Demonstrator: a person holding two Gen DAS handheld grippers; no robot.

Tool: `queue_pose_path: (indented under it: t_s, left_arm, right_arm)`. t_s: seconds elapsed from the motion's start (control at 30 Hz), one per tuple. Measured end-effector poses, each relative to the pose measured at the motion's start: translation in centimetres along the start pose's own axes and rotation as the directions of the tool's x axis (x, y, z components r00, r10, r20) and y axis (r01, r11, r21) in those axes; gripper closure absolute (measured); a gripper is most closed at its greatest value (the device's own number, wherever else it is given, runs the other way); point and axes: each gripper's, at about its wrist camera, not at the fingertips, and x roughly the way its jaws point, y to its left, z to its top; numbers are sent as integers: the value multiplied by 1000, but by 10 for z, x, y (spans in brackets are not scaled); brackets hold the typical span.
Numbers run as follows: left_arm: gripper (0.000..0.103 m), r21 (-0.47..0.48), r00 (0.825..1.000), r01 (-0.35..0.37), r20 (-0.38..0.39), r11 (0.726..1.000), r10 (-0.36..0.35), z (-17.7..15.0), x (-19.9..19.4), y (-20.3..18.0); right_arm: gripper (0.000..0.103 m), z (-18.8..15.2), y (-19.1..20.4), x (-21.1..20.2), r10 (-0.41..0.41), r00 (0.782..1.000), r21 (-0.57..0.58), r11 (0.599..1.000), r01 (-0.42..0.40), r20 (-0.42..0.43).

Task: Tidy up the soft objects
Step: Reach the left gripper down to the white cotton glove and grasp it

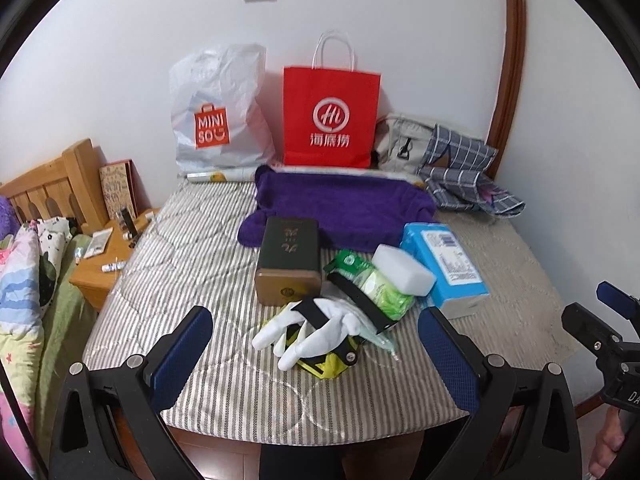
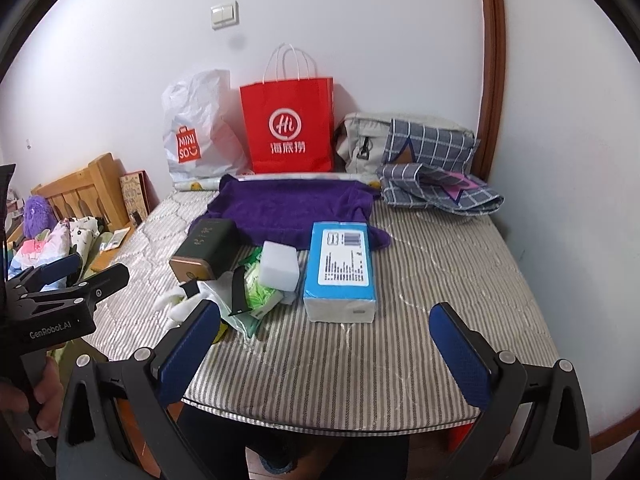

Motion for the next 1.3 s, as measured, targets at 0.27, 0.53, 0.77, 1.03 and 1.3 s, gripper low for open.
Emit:
queue_pose_path:
  t_s: [0.27,0.53,0.77,1.03,1.3]
  left_arm:
    - [0,-52,994,-41,-103,998,35,-12,53,26]
    - [0,-87,983,-83,-169,993,67,-17,87,60]
    - [0,-114,979,-76,-198,991,52,-17,104,81]
    - [0,-130,978,-56,-206,990,28,-13,115,96]
    - [0,-168,977,-22,-212,986,-14,-13,124,111]
  right_arm:
    - [9,-13,6,55,33,996,-10,999,-34,-79]
    - [44,-16,42,126,187,962,-68,977,-204,-198]
    - [55,-9,71,163,222,941,-111,960,-257,-256]
    - [62,-3,96,203,174,927,-172,955,-241,-331]
    - [59,-8,112,229,104,914,-242,947,-211,-392]
